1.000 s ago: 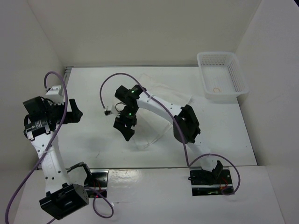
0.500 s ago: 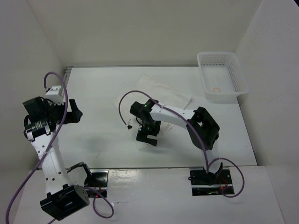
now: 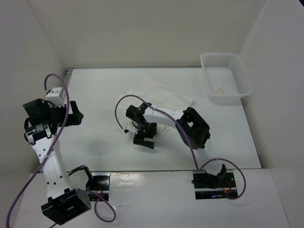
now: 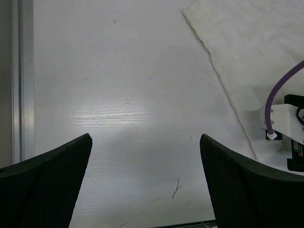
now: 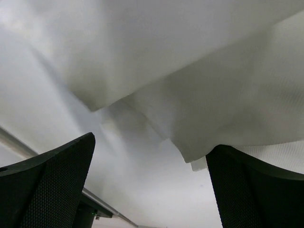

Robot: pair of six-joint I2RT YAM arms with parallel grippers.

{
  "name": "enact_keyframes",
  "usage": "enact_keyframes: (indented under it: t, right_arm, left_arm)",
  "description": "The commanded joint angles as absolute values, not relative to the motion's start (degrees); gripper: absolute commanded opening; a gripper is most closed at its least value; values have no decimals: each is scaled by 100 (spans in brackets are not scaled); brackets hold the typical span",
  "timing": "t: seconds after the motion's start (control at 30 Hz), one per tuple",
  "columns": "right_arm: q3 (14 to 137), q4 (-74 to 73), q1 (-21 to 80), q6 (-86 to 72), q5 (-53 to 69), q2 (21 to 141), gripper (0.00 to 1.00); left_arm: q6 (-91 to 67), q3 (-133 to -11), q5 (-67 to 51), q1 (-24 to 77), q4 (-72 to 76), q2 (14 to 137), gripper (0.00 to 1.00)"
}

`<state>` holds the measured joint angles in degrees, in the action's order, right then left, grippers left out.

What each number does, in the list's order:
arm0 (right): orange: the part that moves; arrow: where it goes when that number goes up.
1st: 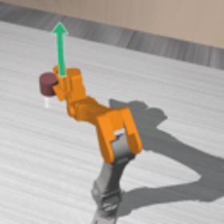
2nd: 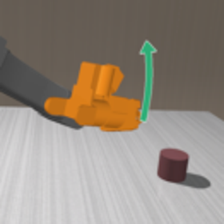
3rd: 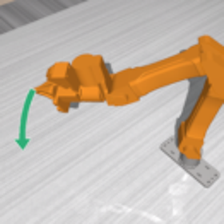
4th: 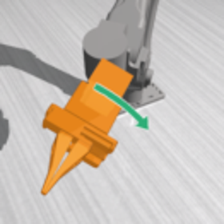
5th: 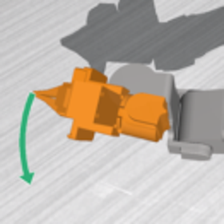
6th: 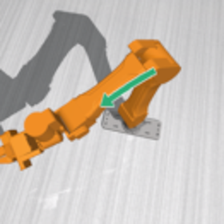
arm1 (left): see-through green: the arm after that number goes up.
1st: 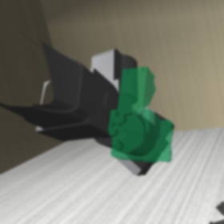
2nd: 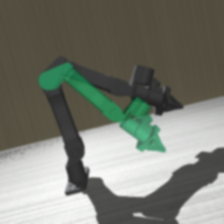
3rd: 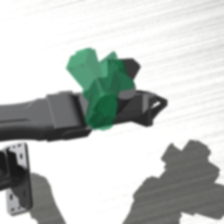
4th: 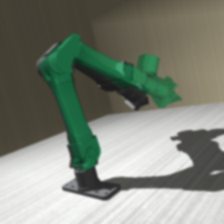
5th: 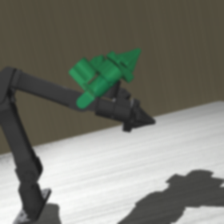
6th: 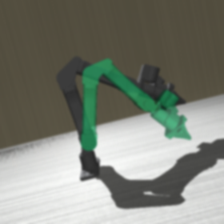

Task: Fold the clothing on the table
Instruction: Flatten the skirt out

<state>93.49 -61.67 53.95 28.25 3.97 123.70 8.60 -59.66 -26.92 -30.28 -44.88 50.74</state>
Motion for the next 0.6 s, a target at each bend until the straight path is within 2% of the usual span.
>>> enact_keyframes:
  t: [0.0,0.3,0.57]
  right_arm:
    - [10034,-6020,5476,3111,1844,12989,100]
    - [11704,-7119,5528,3533,3645,14036,100]
    - [13716,-7444,5836,3147,4043,14941,100]
  left_arm:
    - [765,-5959,-2654,-3023,-4351,4983,100]
    - [765,-5959,-2654,-3023,-4351,4983,100]
    - [765,-5959,-2654,-3023,-4351,5089,100]
